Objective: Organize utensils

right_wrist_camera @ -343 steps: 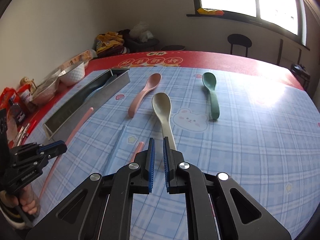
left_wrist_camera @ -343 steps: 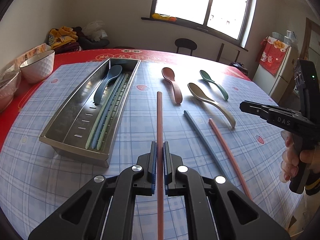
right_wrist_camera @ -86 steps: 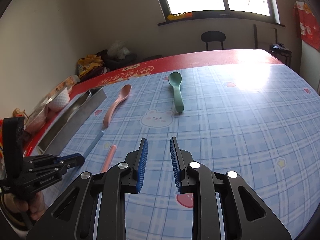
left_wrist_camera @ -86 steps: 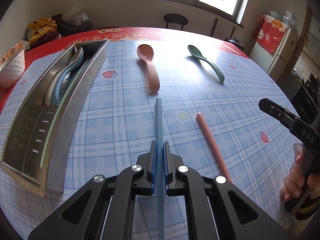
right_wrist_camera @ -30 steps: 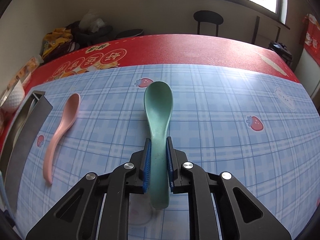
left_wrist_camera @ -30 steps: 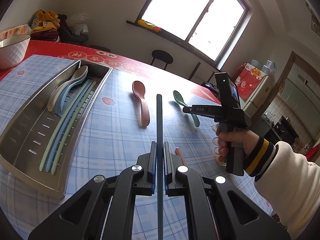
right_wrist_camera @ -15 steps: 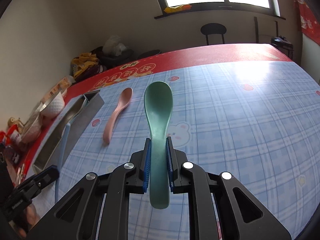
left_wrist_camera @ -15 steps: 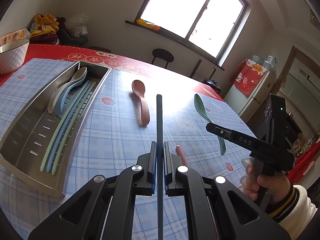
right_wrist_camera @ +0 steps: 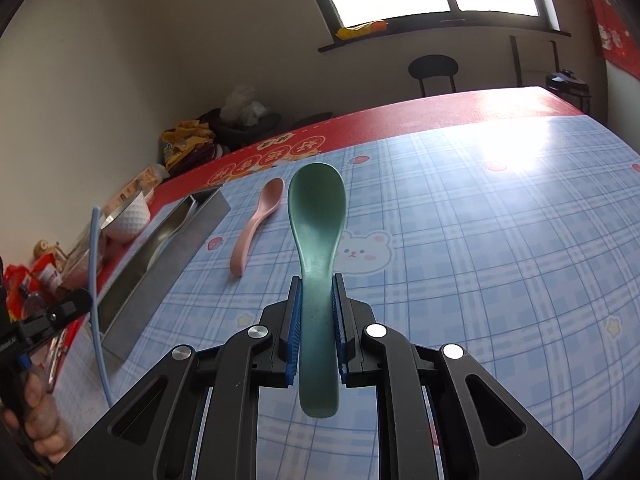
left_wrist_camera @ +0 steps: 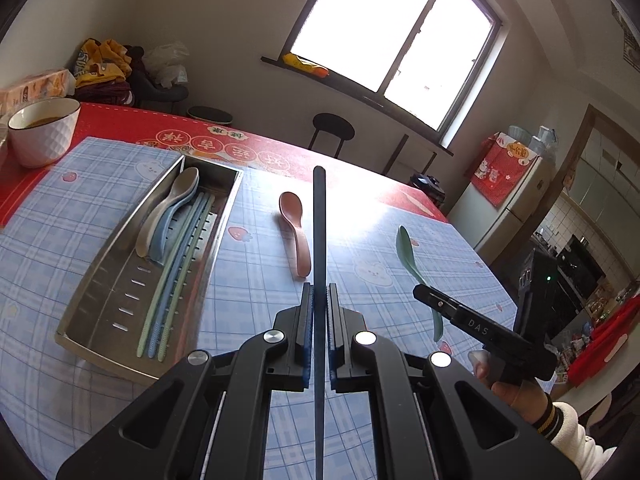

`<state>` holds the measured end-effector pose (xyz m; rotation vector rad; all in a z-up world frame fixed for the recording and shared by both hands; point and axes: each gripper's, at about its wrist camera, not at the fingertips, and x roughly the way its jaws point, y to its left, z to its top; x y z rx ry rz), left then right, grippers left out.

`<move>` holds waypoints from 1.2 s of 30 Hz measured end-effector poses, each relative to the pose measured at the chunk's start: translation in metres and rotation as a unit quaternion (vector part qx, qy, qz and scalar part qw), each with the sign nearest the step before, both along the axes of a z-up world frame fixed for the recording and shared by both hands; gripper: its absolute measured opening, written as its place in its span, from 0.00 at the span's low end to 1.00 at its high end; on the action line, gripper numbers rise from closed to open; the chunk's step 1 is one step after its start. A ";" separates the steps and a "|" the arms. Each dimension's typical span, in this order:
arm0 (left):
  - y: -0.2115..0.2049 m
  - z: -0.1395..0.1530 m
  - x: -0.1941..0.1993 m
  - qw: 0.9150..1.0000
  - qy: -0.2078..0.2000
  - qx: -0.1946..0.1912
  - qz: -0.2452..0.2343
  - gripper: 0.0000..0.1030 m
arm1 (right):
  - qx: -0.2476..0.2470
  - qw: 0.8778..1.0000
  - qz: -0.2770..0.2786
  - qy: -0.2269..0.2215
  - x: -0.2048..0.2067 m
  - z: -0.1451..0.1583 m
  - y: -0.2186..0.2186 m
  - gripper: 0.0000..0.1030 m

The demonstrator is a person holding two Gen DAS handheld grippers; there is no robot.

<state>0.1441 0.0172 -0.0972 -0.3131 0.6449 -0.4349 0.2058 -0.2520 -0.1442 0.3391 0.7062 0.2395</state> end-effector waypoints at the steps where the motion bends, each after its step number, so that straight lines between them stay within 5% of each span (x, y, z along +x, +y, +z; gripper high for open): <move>1: 0.006 0.005 0.001 1.000 -0.001 -0.003 0.004 0.06 | 0.006 1.000 0.000 0.000 0.000 0.000 -0.002 0.14; 8: 0.031 0.031 0.000 0.999 -0.025 0.008 0.038 0.06 | 0.027 1.000 0.002 0.000 0.000 -0.002 -0.008 0.14; 16: 0.028 0.026 0.002 0.999 -0.017 0.016 0.044 0.05 | 0.034 0.999 0.005 -0.001 -0.003 -0.003 -0.012 0.14; 27: -0.025 -0.032 0.023 0.996 0.068 0.062 -0.016 0.00 | 0.037 0.999 0.003 -0.003 -0.004 -0.002 -0.014 0.14; 36: -0.047 -0.051 0.027 0.987 0.106 0.115 -0.041 0.02 | 0.048 0.999 0.008 -0.004 -0.005 -0.002 -0.018 0.14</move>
